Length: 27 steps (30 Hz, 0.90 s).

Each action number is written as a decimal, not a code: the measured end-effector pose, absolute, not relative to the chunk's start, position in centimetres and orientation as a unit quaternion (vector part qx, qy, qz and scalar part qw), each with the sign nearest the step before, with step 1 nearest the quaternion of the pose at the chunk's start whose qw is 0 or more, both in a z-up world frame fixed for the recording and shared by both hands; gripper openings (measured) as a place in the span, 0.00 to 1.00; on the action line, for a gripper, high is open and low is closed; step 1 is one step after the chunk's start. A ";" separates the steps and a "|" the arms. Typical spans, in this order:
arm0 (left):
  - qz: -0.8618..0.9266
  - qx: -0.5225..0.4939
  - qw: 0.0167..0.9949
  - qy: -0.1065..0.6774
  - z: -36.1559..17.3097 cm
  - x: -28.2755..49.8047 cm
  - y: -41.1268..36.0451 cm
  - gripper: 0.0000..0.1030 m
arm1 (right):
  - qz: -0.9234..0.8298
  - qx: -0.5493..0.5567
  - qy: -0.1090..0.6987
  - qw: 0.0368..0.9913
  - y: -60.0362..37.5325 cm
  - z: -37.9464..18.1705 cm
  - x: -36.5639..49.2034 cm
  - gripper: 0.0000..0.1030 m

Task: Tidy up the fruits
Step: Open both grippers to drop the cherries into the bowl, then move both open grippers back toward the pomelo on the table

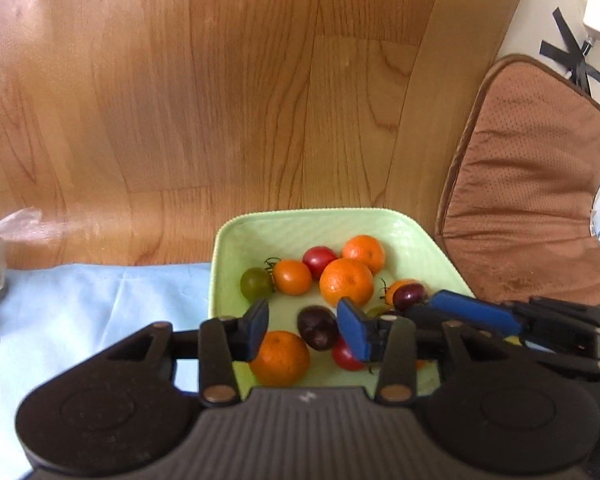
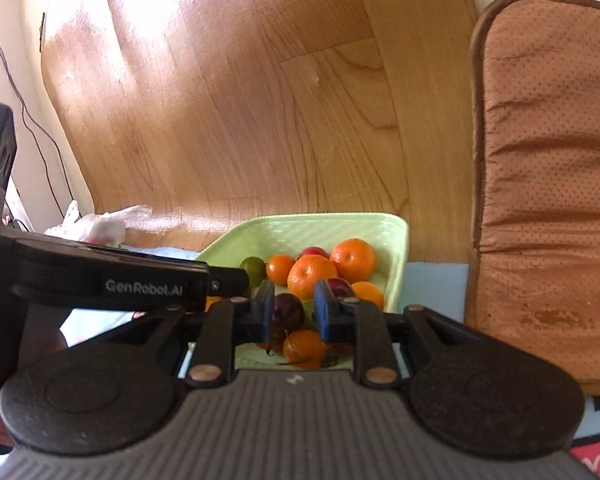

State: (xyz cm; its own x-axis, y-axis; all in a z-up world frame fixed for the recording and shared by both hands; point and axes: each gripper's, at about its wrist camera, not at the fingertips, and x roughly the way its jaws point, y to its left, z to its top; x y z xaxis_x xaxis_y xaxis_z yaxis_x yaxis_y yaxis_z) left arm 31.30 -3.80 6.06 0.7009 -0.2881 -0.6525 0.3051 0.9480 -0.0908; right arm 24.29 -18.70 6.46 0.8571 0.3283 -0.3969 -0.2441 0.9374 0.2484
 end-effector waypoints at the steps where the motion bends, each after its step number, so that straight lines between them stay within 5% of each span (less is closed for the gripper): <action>1: -0.163 0.010 0.923 0.350 6.4 30.9 -3.7 0.38 | 0.147 0.098 0.218 0.960 -18.8 6.8 23.8 0.24; 7: -0.163 -0.001 0.931 0.326 8.7 25.4 -2.4 0.38 | 0.136 0.138 0.202 0.960 -20.1 8.1 17.7 0.25; 10: -0.158 0.002 0.935 0.317 8.6 21.2 -2.2 0.40 | 0.124 0.152 0.200 0.960 -20.3 7.8 13.5 0.34; 27: -0.108 0.023 0.943 0.313 5.0 4.9 -1.7 0.48 | 0.105 0.182 0.261 0.942 -18.3 3.2 -2.2 0.36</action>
